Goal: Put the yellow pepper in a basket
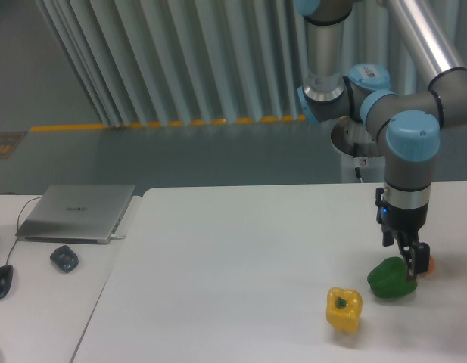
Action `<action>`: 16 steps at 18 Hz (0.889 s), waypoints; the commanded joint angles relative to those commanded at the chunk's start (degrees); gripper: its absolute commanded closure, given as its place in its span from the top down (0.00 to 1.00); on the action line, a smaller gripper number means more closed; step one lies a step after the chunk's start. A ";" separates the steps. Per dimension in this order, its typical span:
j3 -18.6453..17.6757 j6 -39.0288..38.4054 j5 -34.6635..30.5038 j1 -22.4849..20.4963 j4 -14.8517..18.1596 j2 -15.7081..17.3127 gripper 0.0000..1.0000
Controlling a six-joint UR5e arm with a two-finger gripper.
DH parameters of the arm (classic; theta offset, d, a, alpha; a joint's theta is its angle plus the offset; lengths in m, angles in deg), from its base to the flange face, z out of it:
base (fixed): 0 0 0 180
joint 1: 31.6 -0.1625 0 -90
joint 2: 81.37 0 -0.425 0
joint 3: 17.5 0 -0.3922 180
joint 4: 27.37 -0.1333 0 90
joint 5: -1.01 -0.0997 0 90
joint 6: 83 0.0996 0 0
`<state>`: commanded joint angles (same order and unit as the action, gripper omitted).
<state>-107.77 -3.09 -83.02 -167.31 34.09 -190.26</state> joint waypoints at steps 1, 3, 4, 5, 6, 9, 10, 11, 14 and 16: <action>-0.61 -2.80 1.23 0.09 -1.68 0.00 1.00; -0.79 -6.95 1.59 0.09 -3.62 0.00 1.00; -0.88 -7.05 1.33 0.27 -3.89 -0.09 1.00; -0.71 -6.96 1.07 0.36 -3.89 -0.35 1.00; -0.44 -7.05 1.07 0.36 -3.80 -0.44 1.00; 0.35 -7.66 0.98 1.67 -3.89 -1.14 1.00; 1.05 -7.75 0.98 2.02 -3.89 -1.40 1.00; 2.36 -7.75 0.46 3.16 -3.80 -2.71 1.00; 4.12 -7.40 -4.03 6.50 -3.89 -5.27 1.00; 6.14 -7.31 -4.12 7.03 -3.89 -6.94 1.00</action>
<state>-101.63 -10.40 -87.14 -160.27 30.20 -197.20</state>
